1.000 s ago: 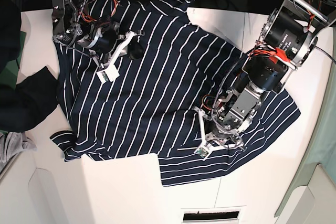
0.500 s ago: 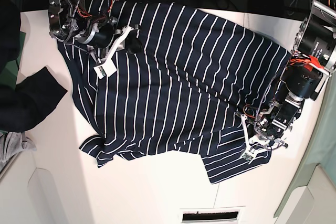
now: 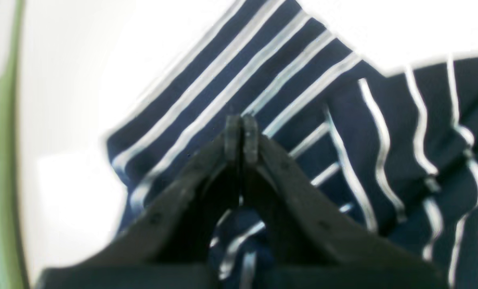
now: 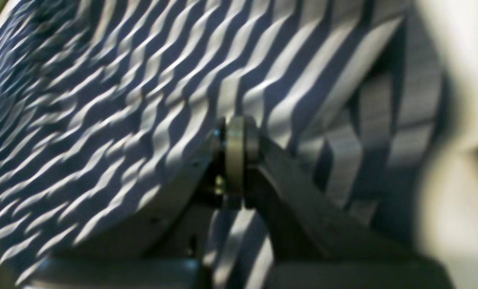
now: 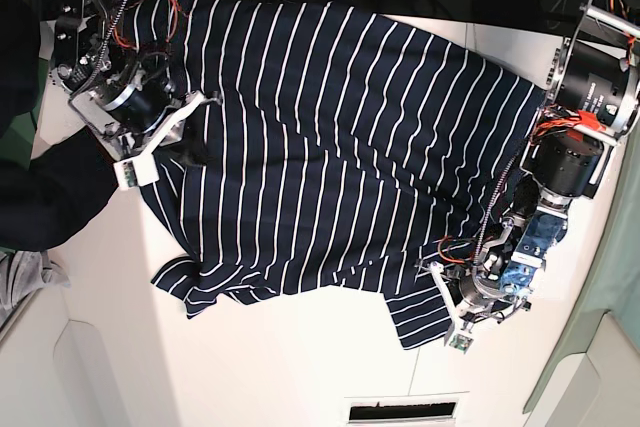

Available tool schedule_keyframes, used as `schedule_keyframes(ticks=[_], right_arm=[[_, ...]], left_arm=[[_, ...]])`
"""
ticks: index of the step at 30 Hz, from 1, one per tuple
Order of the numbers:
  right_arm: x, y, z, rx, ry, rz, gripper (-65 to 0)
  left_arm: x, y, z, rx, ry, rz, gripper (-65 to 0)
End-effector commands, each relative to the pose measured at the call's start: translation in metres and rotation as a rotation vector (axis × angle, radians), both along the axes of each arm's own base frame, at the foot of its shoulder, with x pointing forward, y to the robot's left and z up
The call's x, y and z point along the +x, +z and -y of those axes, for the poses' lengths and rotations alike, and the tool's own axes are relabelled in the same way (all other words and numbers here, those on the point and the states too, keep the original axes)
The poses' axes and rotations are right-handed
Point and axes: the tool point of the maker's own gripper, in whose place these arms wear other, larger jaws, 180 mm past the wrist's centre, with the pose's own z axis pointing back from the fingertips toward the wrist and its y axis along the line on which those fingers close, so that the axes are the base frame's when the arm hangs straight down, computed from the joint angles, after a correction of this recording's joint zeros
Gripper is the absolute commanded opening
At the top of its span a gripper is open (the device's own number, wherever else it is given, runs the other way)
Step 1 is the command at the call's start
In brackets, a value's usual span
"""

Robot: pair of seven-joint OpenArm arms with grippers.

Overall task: Layout the t-shirt on the table in an organized manner, then fold the t-shirt properly
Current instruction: 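Hold the shirt edges with both grippers and stretch them apart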

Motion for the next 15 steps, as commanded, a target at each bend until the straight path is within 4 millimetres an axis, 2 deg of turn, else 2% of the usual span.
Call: schedule_keyframes(ticks=[1,5,8,9,11,12,15], right_arm=[[0.022,0.022,0.010,-0.004,-0.042,0.083,-65.0],[0.050,0.034,0.047,-0.071,-0.147,0.112,-65.0],[0.064,0.026,0.057,-0.052,-0.187,0.088,-65.0],[0.071,0.022,0.059,-0.040,-0.205,0.079,-59.0],[0.085,0.014,0.064,-0.012,-0.256,0.065,-45.0],[0.093,0.012,0.068,0.001,-0.281,0.069,-41.8],[0.115,0.002,0.074,0.036,-0.319,0.061,-41.2]], left_arm=[[0.017,0.021,0.006,-0.006,-0.009,0.064,-65.0],[0.008,-0.003,0.019,0.026,-0.026,0.003,-65.0],[0.000,-0.017,0.019,0.041,-0.020,-0.047,-65.0],[0.000,-0.018,0.017,0.043,-0.017,-0.049,-64.9],[0.002,-0.015,0.013,0.049,-0.007,-0.041,-58.0],[0.004,-0.012,0.010,0.054,-0.001,-0.036,-55.5],[0.010,-0.004,0.006,0.058,0.004,-0.020,-52.8]])
